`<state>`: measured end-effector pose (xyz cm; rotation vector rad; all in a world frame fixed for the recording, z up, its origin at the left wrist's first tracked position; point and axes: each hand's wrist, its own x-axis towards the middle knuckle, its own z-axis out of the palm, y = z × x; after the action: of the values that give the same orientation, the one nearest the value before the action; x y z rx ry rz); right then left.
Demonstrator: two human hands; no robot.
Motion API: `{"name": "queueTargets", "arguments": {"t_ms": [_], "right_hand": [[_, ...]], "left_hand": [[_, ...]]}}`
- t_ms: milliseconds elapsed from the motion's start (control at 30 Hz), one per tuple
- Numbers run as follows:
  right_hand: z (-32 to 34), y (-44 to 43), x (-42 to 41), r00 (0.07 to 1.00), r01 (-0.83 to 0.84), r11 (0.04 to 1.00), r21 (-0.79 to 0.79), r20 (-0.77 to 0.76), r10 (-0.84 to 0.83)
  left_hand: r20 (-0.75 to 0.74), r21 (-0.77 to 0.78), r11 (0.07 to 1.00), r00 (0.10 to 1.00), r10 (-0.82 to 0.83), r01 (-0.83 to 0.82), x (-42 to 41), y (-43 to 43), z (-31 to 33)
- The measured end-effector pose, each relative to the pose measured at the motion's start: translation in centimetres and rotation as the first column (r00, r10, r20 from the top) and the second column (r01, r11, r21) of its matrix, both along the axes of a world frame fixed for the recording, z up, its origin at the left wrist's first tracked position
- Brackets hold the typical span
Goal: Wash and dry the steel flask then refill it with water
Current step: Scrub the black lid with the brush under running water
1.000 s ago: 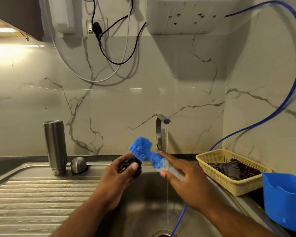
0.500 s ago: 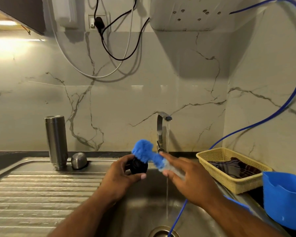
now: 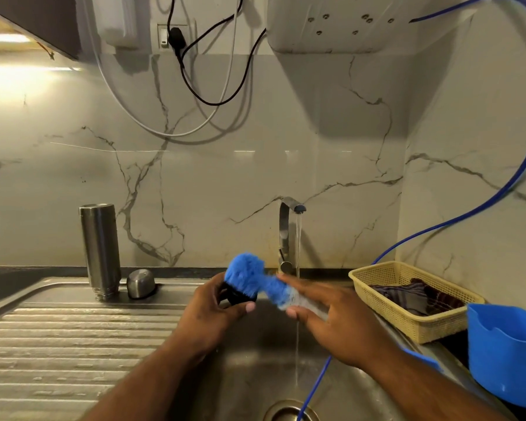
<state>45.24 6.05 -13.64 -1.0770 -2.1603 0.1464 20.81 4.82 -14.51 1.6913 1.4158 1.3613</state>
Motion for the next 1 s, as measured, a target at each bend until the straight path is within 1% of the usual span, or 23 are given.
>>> {"name": "queueTargets", "arguments": {"t_ms": [67,167,200,267,367,467,500,567,600,667,767,867,967,1000], "right_hand": [[0.21,-0.05,0.05,0.999,0.038,0.999,0.015,-0.019,-0.038],[0.15,-0.61,-0.33,0.999,-0.017,1.000,-0.019,0.030,0.018],[0.11,-0.59,-0.45,0.999,-0.003,1.000,-0.011,0.034,0.003],[0.25,-0.42,-0.40,0.999,0.049,0.999,0.013,-0.014,-0.049],[0.30,-0.33,-0.22,1.000,-0.007,0.999,-0.048,-0.009,0.006],[0.59,-0.11,0.16,0.999,0.026,0.999,-0.035,-0.035,-0.027],[0.59,-0.20,0.16,0.999,0.007,0.999,-0.050,-0.036,-0.008],[0.54,-0.50,-0.12,1.000,-0.020,0.997,-0.080,0.010,0.021],[0.50,-0.45,-0.19,1.000,-0.001,0.997,-0.073,0.016,0.002],[0.58,-0.31,-0.21,0.999,0.040,0.998,-0.044,-0.008,-0.040],[0.39,-0.43,-0.37,1.000,0.007,0.998,-0.066,0.026,-0.005],[0.46,-0.06,-0.09,0.999,0.052,0.998,-0.039,-0.015,-0.052],[0.36,-0.24,-0.15,1.000,-0.002,0.997,-0.080,0.031,0.005],[0.33,-0.15,-0.17,1.000,0.015,0.997,-0.070,0.028,-0.013]], "left_hand": [[-0.022,-0.004,1.000,1.000,0.020,-0.020,-0.13,0.18,-0.22],[-0.038,-0.023,0.999,0.999,0.035,-0.036,-0.13,0.16,-0.35],[-0.036,-0.023,0.999,0.999,0.036,-0.037,-0.11,0.22,-0.49],[-0.042,-0.019,0.999,0.999,0.026,-0.026,-0.03,0.28,-0.55],[-0.037,-0.033,0.999,0.999,0.025,-0.027,0.13,0.17,-0.33],[-0.048,-0.025,0.999,0.998,0.032,-0.034,0.08,0.12,-0.35],[-0.047,-0.030,0.999,0.998,0.035,-0.036,0.06,0.16,-0.38],[-0.049,-0.044,0.998,0.998,0.035,-0.037,0.09,0.06,-0.35],[-0.047,-0.041,0.999,0.998,0.032,-0.034,0.06,0.14,-0.49],[-0.054,-0.041,0.999,0.998,0.033,-0.035,0.02,0.28,-0.65],[-0.042,-0.054,0.998,0.999,0.027,-0.029,-0.01,0.34,-0.60],[-0.065,-0.036,0.999,0.998,0.024,-0.026,0.00,0.38,-0.69],[-0.037,-0.024,1.000,0.999,0.019,-0.020,0.01,0.34,-0.59],[-0.041,-0.022,1.000,0.999,0.015,-0.016,-0.01,0.37,-0.56]]}}
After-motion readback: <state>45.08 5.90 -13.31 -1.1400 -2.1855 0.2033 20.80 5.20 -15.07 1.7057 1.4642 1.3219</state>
